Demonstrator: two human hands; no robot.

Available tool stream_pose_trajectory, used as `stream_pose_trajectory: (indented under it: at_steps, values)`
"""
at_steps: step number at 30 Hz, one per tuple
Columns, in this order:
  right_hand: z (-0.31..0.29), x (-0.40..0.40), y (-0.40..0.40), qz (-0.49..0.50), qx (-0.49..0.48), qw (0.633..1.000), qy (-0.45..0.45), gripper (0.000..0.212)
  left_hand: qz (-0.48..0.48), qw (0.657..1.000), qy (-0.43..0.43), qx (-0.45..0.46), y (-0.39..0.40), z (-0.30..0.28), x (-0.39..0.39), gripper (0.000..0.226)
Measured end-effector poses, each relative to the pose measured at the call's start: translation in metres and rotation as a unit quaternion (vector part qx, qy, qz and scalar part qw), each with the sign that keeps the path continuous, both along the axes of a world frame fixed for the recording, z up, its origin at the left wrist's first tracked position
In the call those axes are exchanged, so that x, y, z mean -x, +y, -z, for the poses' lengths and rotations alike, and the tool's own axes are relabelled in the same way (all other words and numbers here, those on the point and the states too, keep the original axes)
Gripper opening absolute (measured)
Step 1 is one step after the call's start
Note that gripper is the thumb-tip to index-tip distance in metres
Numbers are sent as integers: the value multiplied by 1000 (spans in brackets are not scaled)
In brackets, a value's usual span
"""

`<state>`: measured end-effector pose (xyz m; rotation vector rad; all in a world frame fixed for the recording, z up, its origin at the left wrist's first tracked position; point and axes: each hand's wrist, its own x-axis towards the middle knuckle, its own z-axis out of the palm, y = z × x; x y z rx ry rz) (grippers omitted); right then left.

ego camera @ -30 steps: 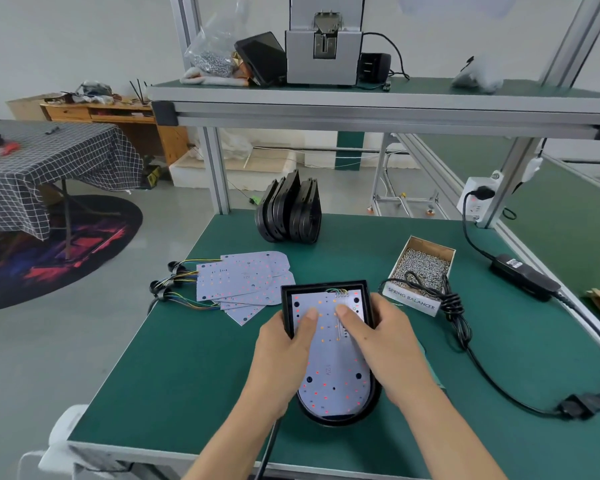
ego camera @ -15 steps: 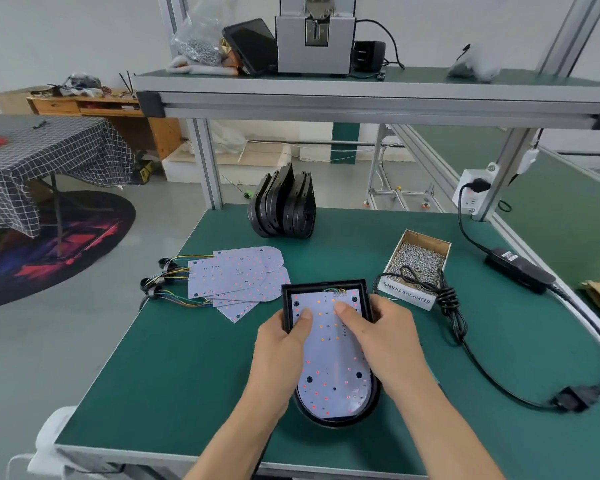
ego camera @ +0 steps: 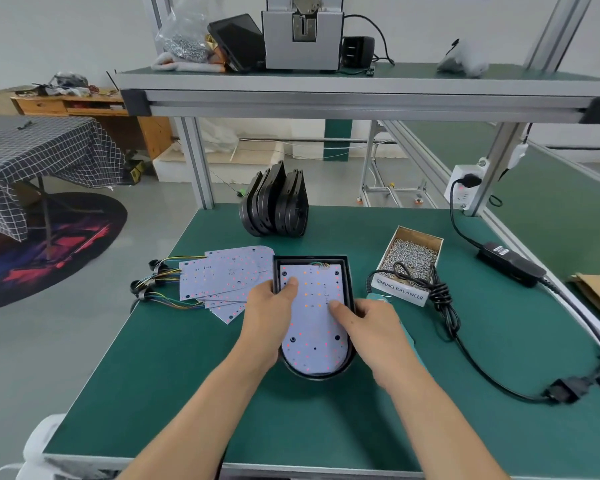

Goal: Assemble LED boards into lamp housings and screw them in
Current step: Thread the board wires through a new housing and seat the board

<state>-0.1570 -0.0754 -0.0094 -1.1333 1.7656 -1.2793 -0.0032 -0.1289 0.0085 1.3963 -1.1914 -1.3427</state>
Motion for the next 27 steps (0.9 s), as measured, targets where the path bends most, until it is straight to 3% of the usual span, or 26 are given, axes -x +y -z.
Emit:
stream_pose_trajectory:
  at_steps: [2, 5, 8, 13, 23, 27]
  values:
    - [5, 1, 0, -6, -14, 1000, 13, 43, -4, 1000, 12, -9, -2, 4, 1, 32]
    - [14, 6, -2, 19, -15, 1000, 20, 41, 86, 996, 12, -20, 1, 9, -3, 22]
    - [20, 6, -2, 24, -27, 999, 29, 42, 162, 985, -57, -26, 6, 15, -18, 16]
    - [27, -2, 0, 11, -31, 999, -1, 37, 148, 985, -87, -11, 10, 25, -31, 23]
    - [33, 1, 3, 18, -51, 998, 40, 45, 147, 969, -195, 36, 18, 22, -32, 25]
    - [32, 2, 3, 10, -71, 997, 28, 45, 134, 977, -167, 21, 18, 25, -27, 18]
